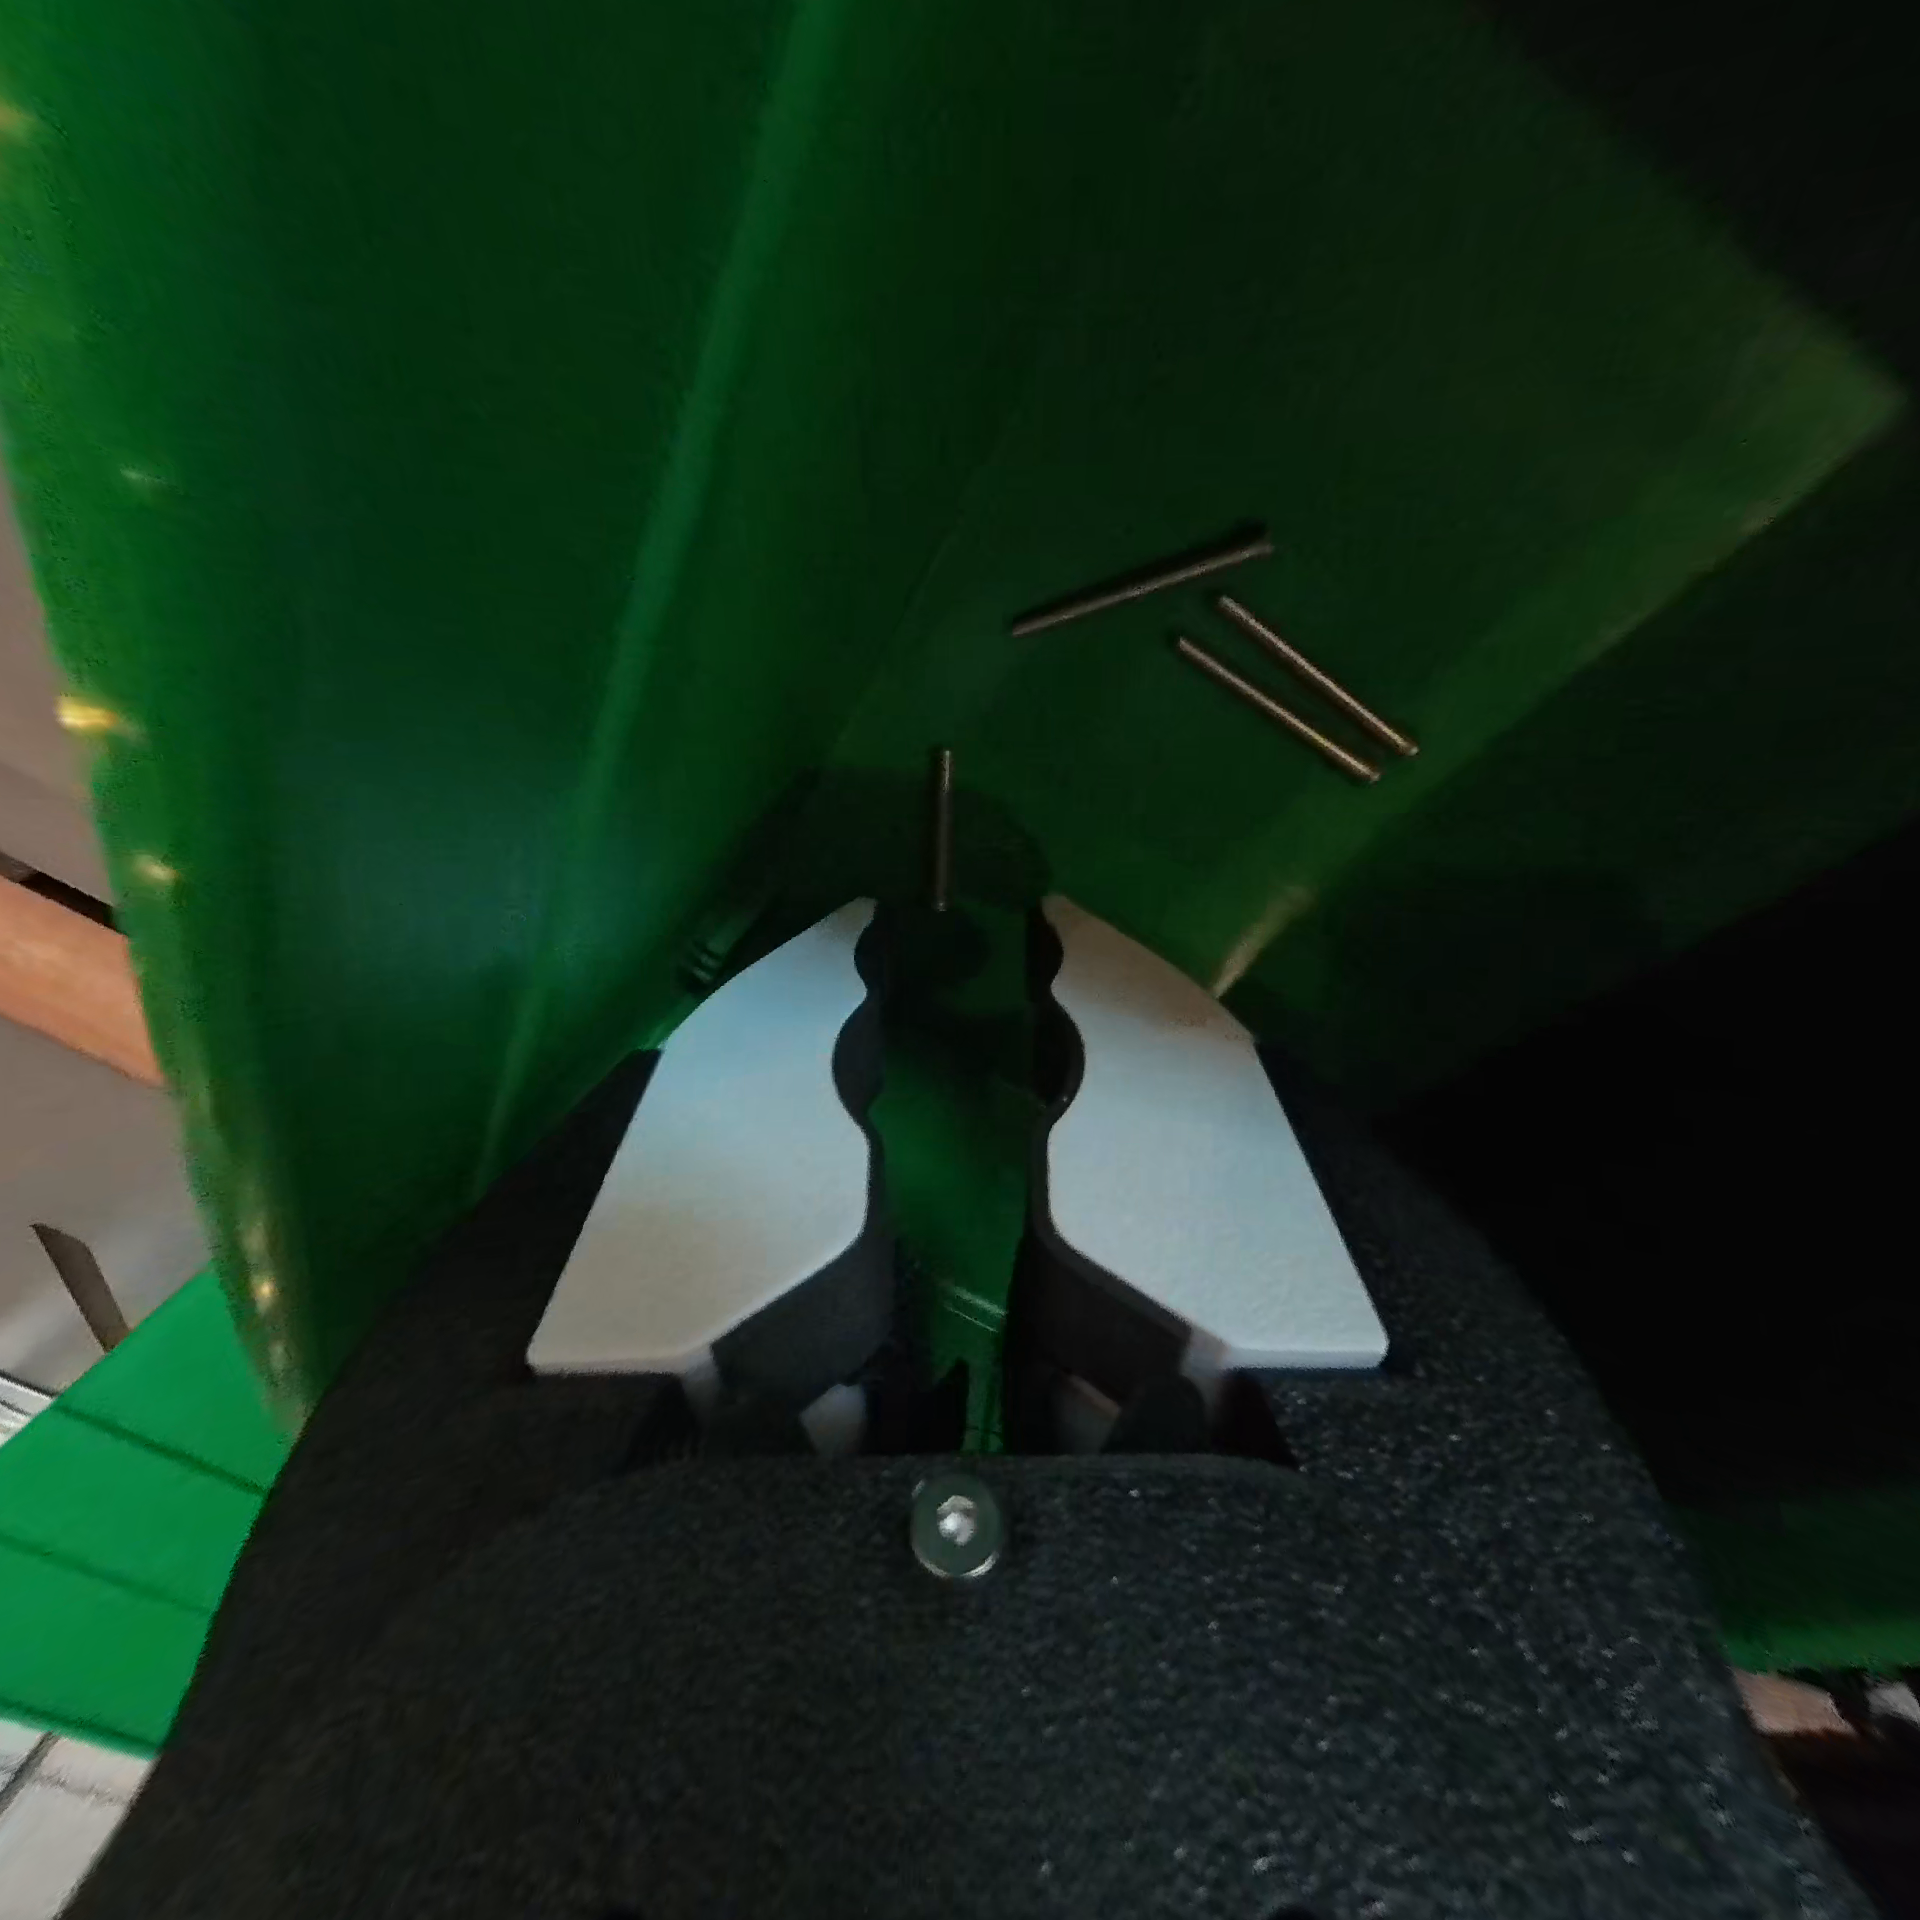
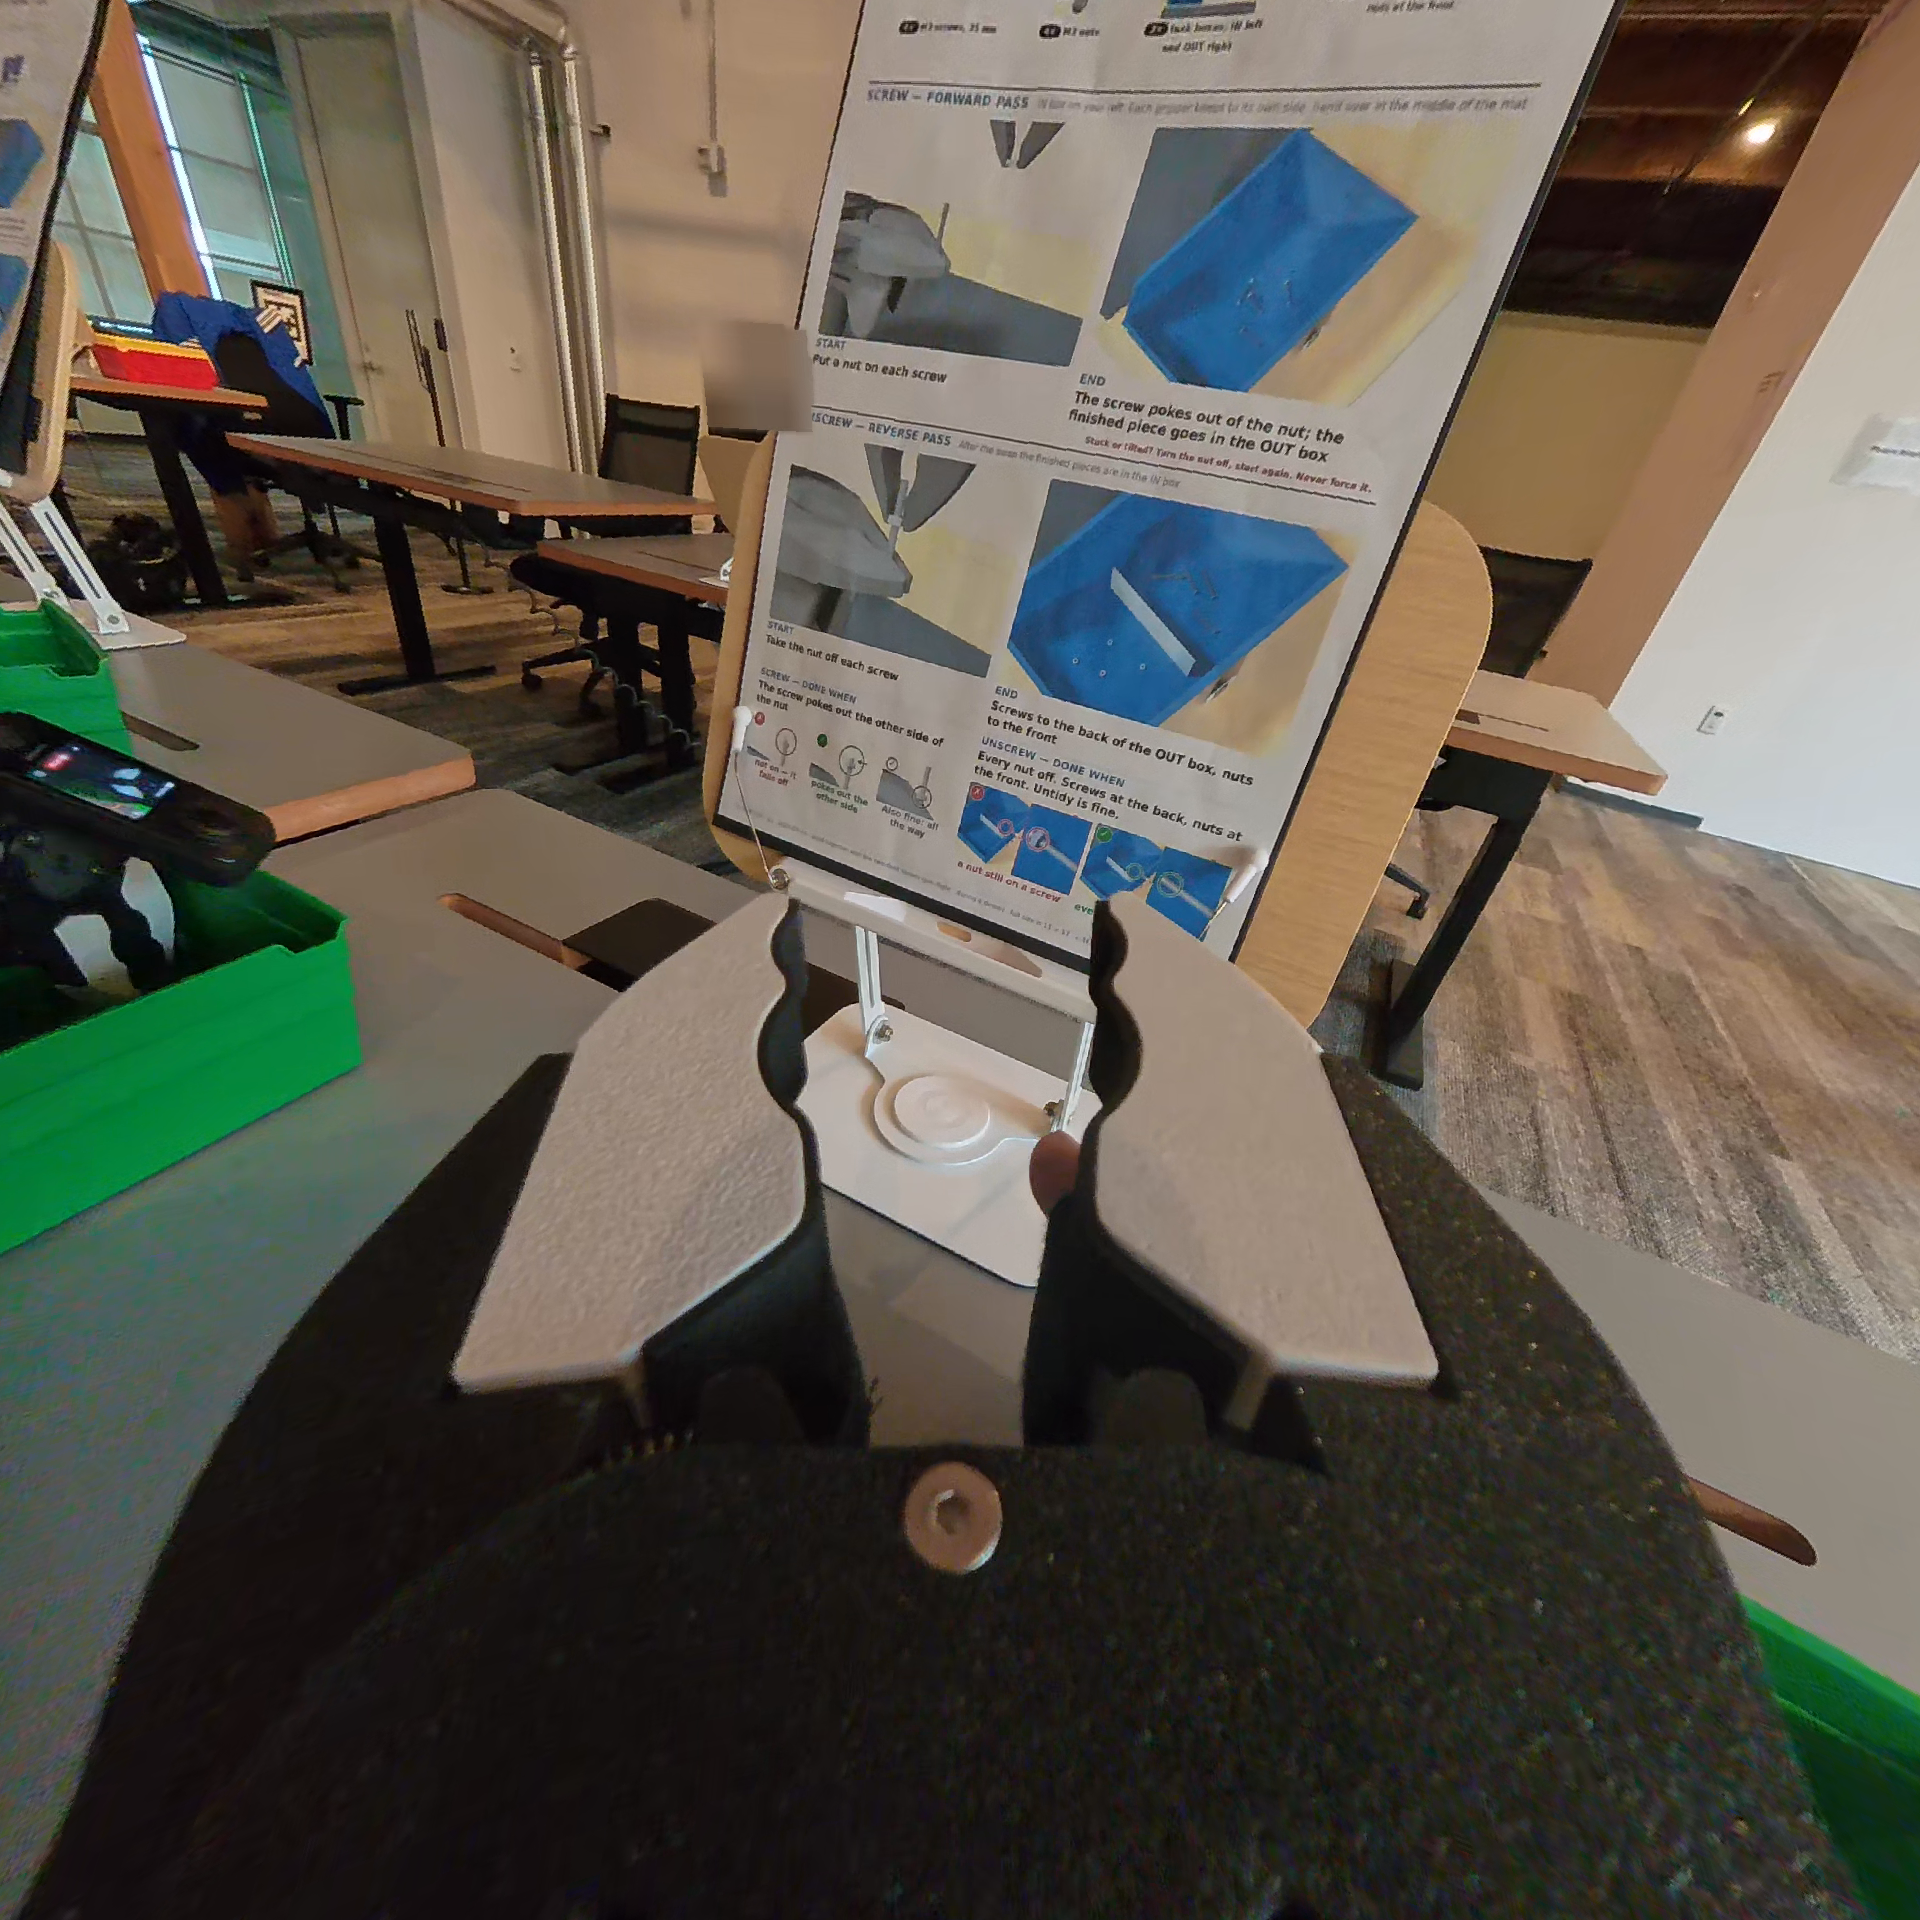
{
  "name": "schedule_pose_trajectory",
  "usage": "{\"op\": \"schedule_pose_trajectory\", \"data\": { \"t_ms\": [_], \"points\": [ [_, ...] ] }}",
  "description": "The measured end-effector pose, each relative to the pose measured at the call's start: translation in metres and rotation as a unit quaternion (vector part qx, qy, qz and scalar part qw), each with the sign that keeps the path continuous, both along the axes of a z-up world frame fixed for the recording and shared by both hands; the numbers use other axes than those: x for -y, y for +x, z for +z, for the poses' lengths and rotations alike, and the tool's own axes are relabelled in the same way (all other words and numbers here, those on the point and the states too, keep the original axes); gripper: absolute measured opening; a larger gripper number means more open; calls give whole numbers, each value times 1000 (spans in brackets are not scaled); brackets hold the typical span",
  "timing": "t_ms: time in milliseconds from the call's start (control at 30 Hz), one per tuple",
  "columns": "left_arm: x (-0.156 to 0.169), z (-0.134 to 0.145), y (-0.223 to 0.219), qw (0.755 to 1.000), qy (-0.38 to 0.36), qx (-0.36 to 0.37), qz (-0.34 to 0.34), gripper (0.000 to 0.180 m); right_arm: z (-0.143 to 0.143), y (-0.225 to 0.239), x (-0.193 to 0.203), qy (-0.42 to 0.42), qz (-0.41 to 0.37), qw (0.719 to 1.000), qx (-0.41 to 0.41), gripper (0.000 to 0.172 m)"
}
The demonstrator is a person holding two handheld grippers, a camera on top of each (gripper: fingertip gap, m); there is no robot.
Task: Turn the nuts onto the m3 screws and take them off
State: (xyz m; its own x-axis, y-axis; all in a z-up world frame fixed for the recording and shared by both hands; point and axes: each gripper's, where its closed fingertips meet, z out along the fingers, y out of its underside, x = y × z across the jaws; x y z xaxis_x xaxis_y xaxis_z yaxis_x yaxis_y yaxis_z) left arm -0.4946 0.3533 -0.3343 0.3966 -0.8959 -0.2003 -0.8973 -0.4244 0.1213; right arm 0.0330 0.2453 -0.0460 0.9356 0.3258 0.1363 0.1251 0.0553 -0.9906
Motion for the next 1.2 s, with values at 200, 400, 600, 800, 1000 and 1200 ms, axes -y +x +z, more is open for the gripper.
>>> {"op": "schedule_pose_trajectory", "data": {
  "t_ms": [200, 400, 600, 800, 1000, 1200],
  "points": [
    [2, -3, -3, 999, -31, -12, 21, 23, 1, 0, 0, 5, -2, 1000, -1, 50],
    [5, -4, 0, 998, -56, -14, 29, 17, 1, -6, 0, 7, 3, 1000, 6, 49],
    [16, -6, 5, 995, -89, 19, 49, 0, 0, -13, 0, 7, 8, 1000, 16, 49],
    [26, -7, 9, 992, -108, 39, 50, 0, 1, -13, 1, 8, 7, 1000, 15, 49],
    [35, 11, 6, 990, -124, 46, 47, 0, 5, -6, 3, 15, 2, 1000, 7, 48],
    [15, 20, 14, 994, -61, 79, 46, 0, 6, -3, 4, 17, 2, 1000, 1, 47]
  ]
}}
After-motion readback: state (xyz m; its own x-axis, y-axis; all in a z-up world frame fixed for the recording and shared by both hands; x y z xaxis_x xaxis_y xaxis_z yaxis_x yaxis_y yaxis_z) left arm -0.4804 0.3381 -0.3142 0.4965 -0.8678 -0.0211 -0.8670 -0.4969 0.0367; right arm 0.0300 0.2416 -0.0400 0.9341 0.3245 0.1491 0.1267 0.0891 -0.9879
